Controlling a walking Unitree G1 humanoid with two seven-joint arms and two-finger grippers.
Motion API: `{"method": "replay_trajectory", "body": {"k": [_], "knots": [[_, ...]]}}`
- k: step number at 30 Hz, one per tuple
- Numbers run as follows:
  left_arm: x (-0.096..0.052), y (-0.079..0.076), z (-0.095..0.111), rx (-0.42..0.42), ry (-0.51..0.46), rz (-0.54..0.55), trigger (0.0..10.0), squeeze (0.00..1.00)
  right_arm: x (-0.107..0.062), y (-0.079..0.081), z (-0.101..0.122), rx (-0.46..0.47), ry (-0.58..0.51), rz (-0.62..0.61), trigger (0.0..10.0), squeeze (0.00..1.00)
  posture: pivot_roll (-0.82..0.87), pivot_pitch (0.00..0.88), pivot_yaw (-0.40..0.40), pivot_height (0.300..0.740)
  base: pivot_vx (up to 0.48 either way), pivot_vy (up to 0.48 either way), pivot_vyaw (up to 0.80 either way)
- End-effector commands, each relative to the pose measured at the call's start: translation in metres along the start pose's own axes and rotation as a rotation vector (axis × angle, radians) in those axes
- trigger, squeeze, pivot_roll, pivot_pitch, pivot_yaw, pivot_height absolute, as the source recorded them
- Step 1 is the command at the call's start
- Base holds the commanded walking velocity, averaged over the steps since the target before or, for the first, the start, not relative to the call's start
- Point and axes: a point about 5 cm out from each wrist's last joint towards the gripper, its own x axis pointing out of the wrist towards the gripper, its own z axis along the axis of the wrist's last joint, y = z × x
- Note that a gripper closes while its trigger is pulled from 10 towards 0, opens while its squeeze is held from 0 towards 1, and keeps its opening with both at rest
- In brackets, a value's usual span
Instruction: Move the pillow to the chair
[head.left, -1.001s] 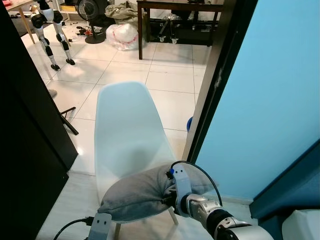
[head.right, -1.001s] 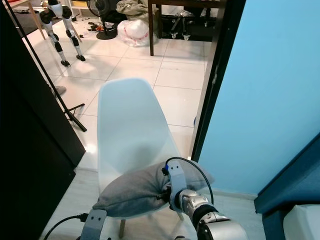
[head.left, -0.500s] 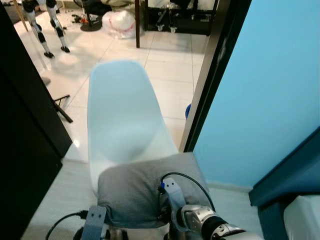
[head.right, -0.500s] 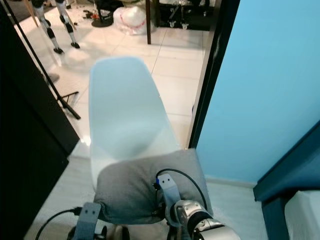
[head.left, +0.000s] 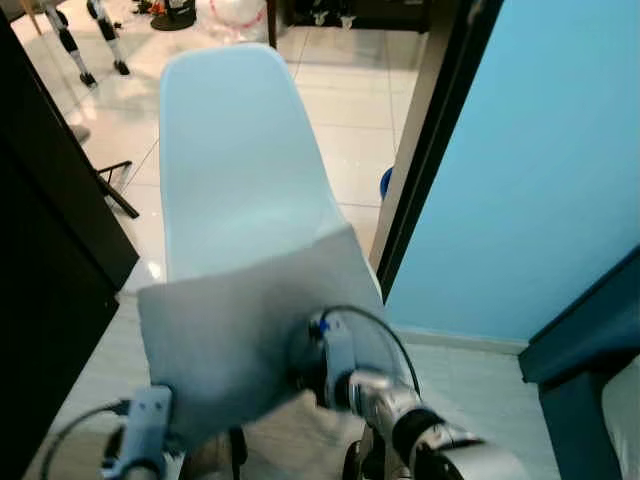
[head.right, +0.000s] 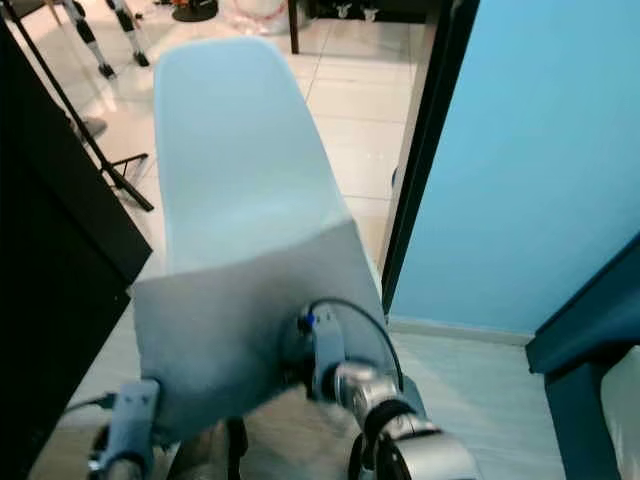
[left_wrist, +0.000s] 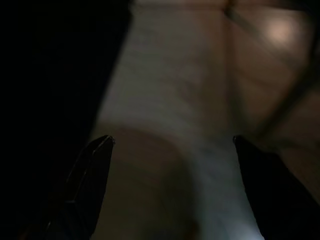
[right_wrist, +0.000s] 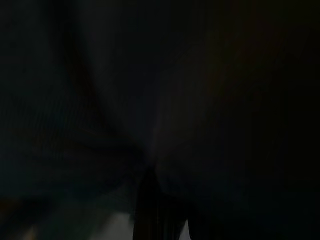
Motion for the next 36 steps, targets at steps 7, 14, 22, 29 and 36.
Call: {"method": "replay_trajectory", "body": {"k": [7,14,22,29,36], "knots": [[0.003,0.008,0.01,-0.013,-0.057,0.047,10.0,0.0,0.016,0.025,0.059,-0.055,-0.202,-0.128,10.0,0.0,0.11,0.226,-0.013,0.49,0.0,0.0,0.0],[0.003,0.007,0.009,-0.014,-0.053,0.045,10.0,0.0,0.011,0.009,0.057,-0.142,-0.169,-0.274,10.0,0.0,0.11,0.222,-0.017,0.455,0.0,0.0,0.0],[0.003,0.002,0.01,-0.015,-0.053,0.029,10.0,0.0,0.003,-0.008,0.051,-0.125,-0.174,-0.393,10.0,0.0,0.11,0.212,-0.009,0.435,0.0,0.0,0.0],[0.004,-0.003,0.013,-0.012,-0.05,0.01,10.0,0.0,0.001,-0.009,0.049,-0.071,-0.207,-0.334,10.0,1.0,0.1,0.202,-0.009,0.435,0.0,0.0,0.0],[0.006,-0.009,0.015,-0.016,-0.042,-0.01,10.0,0.0,-0.007,-0.021,0.053,0.025,-0.284,-0.31,10.0,1.0,0.09,0.183,-0.008,0.435,0.0,0.0,0.0]]}}
